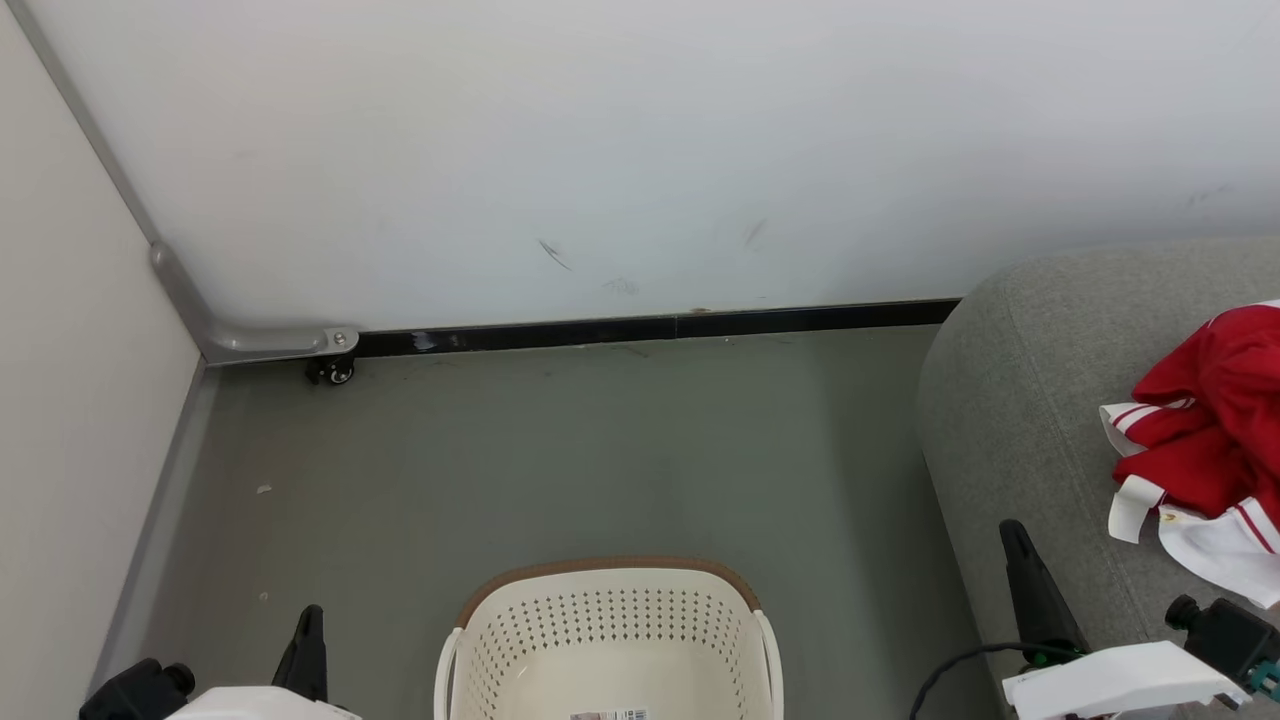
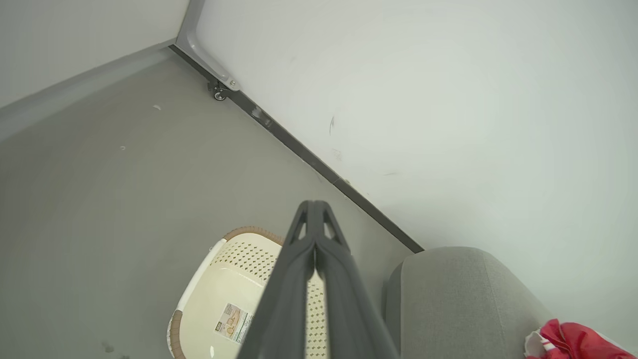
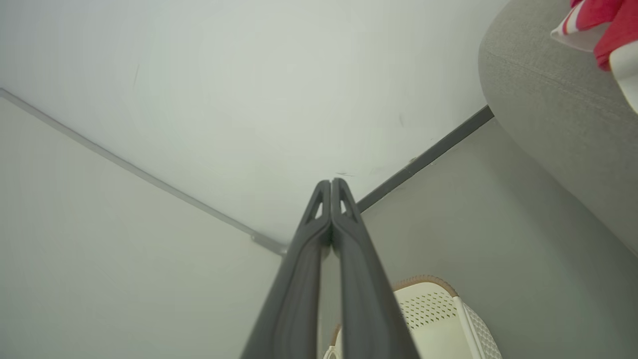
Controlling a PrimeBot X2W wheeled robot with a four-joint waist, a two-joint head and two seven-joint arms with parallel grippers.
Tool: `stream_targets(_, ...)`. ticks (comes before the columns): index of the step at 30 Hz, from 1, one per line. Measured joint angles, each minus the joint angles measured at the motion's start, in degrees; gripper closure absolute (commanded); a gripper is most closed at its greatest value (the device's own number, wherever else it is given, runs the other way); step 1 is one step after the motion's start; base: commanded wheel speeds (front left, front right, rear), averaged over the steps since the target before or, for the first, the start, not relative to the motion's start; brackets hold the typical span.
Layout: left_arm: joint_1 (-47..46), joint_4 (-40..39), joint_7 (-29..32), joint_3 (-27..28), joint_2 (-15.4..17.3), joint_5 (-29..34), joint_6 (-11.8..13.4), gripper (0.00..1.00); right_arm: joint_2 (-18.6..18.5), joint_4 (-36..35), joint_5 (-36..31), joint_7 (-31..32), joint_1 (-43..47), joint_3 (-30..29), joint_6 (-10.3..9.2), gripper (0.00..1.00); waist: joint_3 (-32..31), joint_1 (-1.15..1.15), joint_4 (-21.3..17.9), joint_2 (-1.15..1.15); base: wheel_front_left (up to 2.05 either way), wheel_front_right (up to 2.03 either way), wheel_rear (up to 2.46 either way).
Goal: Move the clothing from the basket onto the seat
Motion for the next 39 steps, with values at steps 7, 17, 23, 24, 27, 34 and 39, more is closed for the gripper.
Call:
stream_targets(7,-0.3,-0.1,1.2,0.9,-0.2,-4.5,-1.2,1.0,-0.2,0.0,4.9,0.5,-0.1,-0.4,0.0,1.0,0.2,-0.24,0.2,0.0,0.0,0.0,0.0)
stream_targets(17,-1.0,-0.2,2.5,1.9,-0.6,-10.2,-2.9,1.0,-0.4,0.0,11.4,1.3,-0.8,-1.3,-0.01,1.0,0.6,-0.63,0.5,0.0,0.0,0.0,0.0)
stream_targets(23,-1.5,-0.3,3.6,2.8,-1.0,-14.5,-4.2,1.0,-0.6,0.0,16.4,1.7,-2.1,-1.7,-0.01,1.0,1.0,-0.82,0.7,0.0,0.0,0.0,0.0)
stream_targets(24,-1.6,-0.3,3.8,3.0,-1.0,-15.2,-4.4,1.0,-0.7,0.0,17.1,1.8,-2.3,-1.8,-0.01,1.0,1.1,-0.84,0.8,0.0,0.0,0.0,0.0)
stream_targets(27,-1.7,-0.3,4.3,3.4,-1.1,-17.2,-4.9,1.0,-0.7,0.0,19.1,2.3,-2.4,-1.9,-0.01,1.0,1.2,-0.87,0.9,0.0,0.0,0.0,0.0)
stream_targets(34,-2.7,-0.5,5.3,4.1,-1.8,-21.5,-6.0,1.0,-1.0,0.0,24.2,2.8,-2.5,-2.5,-0.01,1.0,1.5,-0.91,1.1,0.0,0.0,0.0,0.0)
stream_targets(39,-2.9,-0.5,6.1,4.8,-2.0,-24.7,-6.9,1.0,-1.2,0.0,27.6,3.0,-3.0,-3.0,-0.01,1.0,1.6,-0.92,1.2,0.0,0.0,0.0,0.0)
